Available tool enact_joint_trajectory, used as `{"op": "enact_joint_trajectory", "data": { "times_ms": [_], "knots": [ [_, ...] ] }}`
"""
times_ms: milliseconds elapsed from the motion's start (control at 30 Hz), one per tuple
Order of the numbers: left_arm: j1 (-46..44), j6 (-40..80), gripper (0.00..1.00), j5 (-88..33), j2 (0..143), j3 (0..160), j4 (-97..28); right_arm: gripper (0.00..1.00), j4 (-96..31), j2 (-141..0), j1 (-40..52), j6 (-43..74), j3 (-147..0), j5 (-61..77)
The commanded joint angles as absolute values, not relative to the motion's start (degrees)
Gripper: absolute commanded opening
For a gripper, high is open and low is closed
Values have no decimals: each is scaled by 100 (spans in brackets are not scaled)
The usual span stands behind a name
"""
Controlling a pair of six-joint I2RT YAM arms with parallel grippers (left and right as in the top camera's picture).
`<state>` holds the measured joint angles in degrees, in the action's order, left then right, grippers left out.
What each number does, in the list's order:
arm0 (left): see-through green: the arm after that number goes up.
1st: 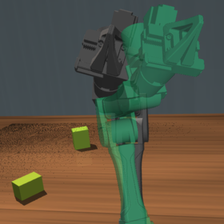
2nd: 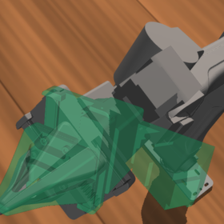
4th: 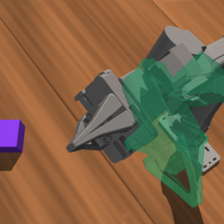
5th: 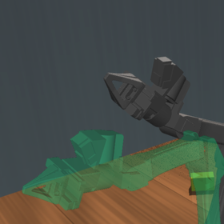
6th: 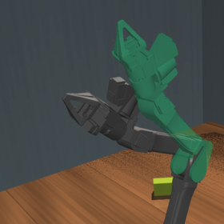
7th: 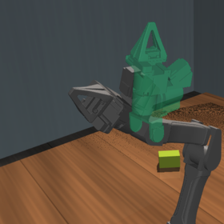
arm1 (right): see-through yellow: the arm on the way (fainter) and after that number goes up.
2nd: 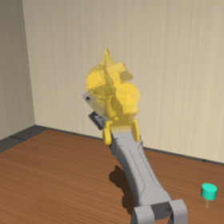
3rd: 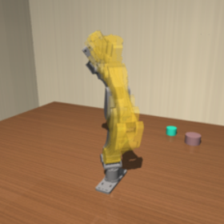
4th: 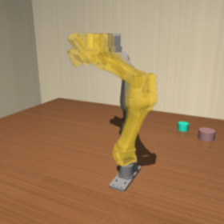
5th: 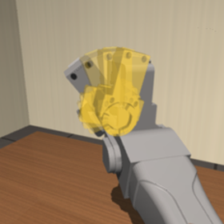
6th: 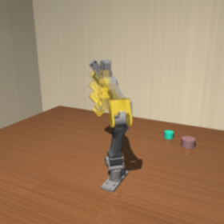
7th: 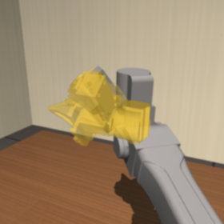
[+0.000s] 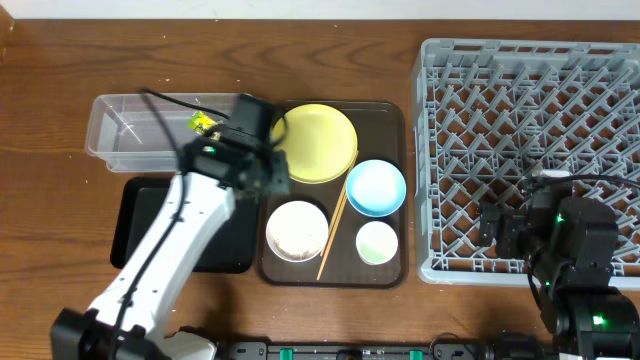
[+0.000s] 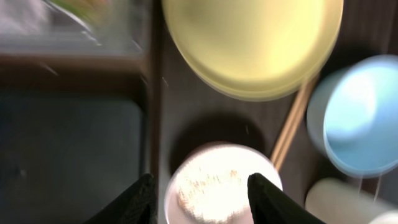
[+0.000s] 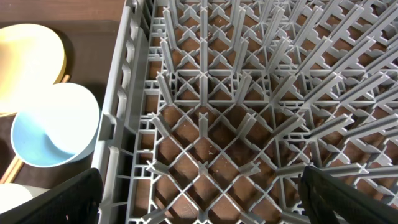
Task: Sort waste into correct bins and load items into the dishwasher rack
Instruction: 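Grasp the rim of the white rice bowl with the left gripper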
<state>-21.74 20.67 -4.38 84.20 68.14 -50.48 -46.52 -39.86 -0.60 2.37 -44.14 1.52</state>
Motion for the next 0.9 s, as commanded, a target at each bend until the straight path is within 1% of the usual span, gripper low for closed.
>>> {"op": "enact_joint_trajectory", "data": {
  "times_ms": [0, 133, 367, 700, 767, 867],
  "knots": [
    [-2602, 1951, 51, -471, 8641, 6726, -5148, 99, -4654, -3977, -36, 296, -4525, 180],
    [-3092, 1949, 51, -469, 8943, 6724, -5094, 99, -4659, -3977, -36, 296, -4525, 183],
    [-3693, 1951, 51, -469, 9448, 6722, -5070, 99, -4670, -3977, -36, 296, -4525, 180],
    [-3997, 1953, 50, -473, 10112, 6722, -5048, 99, -4757, -3977, -36, 296, -4525, 180],
    [-4038, 1953, 49, -473, 10226, 6722, -5028, 99, -4757, -3977, -36, 296, -4525, 183],
    [-4130, 1953, 45, -473, 10370, 6722, -5030, 99, -4762, -3977, -34, 296, -4525, 183]
  ]
}}
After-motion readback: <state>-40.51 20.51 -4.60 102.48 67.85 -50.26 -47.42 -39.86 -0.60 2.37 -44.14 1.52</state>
